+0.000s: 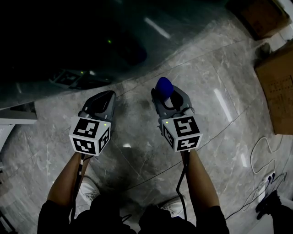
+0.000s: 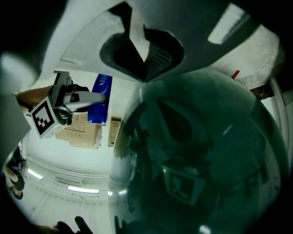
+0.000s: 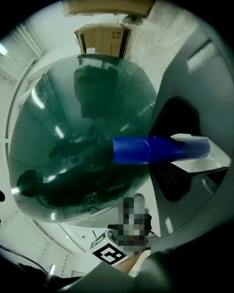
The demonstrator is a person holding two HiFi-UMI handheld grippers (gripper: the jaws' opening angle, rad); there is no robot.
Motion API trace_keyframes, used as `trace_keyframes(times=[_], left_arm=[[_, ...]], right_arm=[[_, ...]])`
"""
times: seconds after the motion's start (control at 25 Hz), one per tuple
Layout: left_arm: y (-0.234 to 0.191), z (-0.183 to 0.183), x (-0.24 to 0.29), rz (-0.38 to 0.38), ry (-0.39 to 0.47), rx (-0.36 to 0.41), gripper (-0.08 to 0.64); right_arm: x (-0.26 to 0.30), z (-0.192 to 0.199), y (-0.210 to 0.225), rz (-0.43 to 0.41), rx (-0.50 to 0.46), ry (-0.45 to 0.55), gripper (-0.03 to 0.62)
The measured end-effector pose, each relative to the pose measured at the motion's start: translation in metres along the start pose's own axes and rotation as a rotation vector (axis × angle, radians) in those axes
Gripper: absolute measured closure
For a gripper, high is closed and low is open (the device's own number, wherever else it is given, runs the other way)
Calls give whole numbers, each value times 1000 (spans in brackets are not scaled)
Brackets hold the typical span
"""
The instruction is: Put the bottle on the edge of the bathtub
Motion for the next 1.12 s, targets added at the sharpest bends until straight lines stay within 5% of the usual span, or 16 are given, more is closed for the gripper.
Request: trace_keyframes(times=[1.12], left_arm=[[0,6,9,45,-10,25,560]], right_arm=[[37,22,-20,-23,-14,-21,405]])
Point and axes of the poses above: the fingertips, and each gripper's own axes: x forward along the fingers, y to its right, z out of its underside, the point moved 6 cm from there along -x, backward along the fingers, and after that the axes turned 14 degrees about z, right-handed, at the moved point
